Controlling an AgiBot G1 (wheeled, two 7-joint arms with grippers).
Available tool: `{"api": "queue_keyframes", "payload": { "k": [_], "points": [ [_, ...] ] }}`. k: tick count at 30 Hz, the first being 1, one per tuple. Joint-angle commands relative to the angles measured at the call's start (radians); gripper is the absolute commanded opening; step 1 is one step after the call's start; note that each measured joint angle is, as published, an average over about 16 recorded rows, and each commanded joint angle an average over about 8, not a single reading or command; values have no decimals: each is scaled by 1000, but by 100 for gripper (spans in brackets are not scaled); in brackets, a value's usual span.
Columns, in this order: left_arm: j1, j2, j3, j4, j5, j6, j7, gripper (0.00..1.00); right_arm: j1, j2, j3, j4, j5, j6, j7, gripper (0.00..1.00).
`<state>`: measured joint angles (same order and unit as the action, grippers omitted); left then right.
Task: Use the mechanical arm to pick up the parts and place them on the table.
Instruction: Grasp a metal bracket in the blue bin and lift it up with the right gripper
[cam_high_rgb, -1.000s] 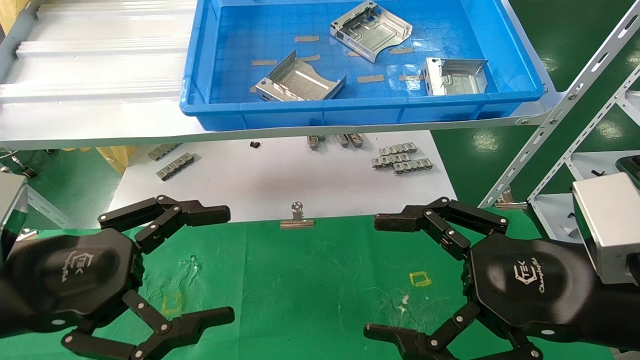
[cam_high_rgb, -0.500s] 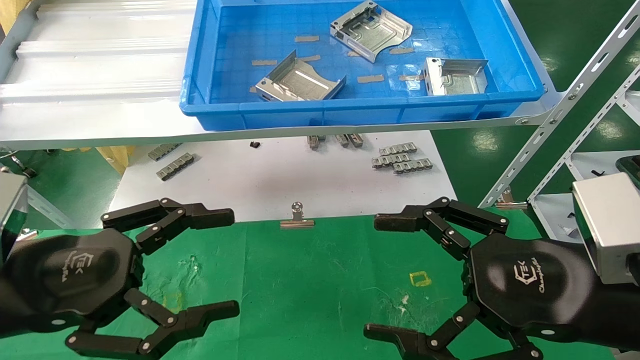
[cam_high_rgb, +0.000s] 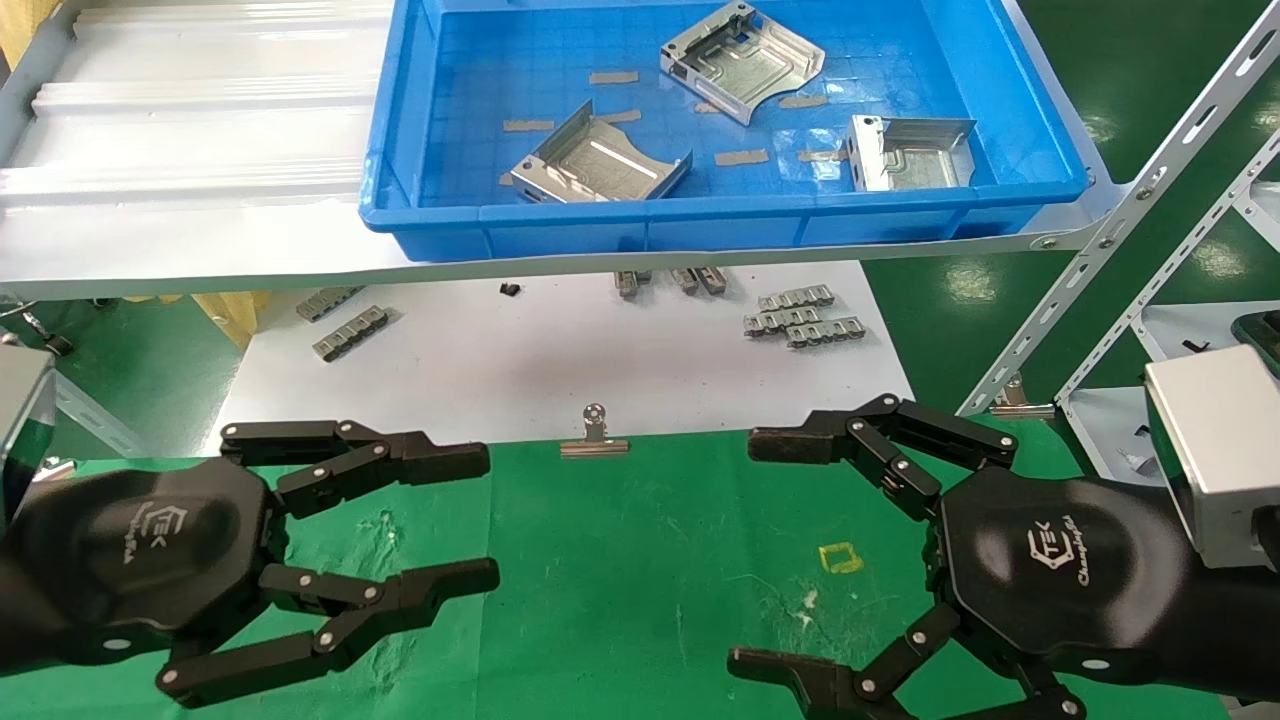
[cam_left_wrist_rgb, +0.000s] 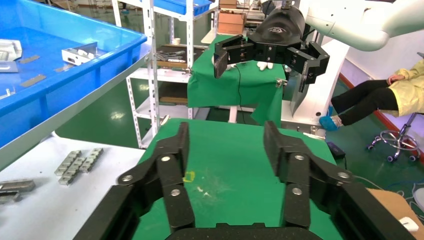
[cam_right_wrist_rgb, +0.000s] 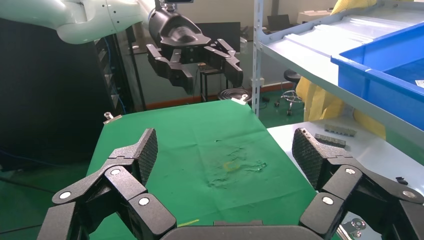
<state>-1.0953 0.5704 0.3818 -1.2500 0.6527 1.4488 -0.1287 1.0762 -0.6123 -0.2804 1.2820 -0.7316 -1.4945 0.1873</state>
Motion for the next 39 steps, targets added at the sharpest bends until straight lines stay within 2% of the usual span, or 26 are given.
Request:
{"api": "queue_keyframes", "payload": {
  "k": [1,14,18,22,26,30,36,37,38,39],
  "points": [
    [0,0,0,0,0,0,0,0,0,0,0,0,0,0,0,100],
    [0,0,0,0,0,0,0,0,2,0,2,1,0,2,-1,100],
    [0,0,0,0,0,0,0,0,38,-12,7,-2,-15,30,-6,100],
    [0,0,0,0,0,0,0,0,149,-69,-1,-34,-82,116,-9,100],
    [0,0,0,0,0,0,0,0,316,-177,-40,-133,-206,244,-9,100],
    [0,0,0,0,0,0,0,0,491,-307,-108,-300,-361,367,-11,100],
    [0,0,0,0,0,0,0,0,709,-507,-230,-625,-590,521,-18,100],
    [0,0,0,0,0,0,0,0,736,-538,-248,-679,-621,544,-20,99],
    [0,0,0,0,0,0,0,0,761,-568,-264,-732,-649,565,-23,93],
    [0,0,0,0,0,0,0,4,782,-594,-279,-780,-674,586,-26,81]
  ]
}}
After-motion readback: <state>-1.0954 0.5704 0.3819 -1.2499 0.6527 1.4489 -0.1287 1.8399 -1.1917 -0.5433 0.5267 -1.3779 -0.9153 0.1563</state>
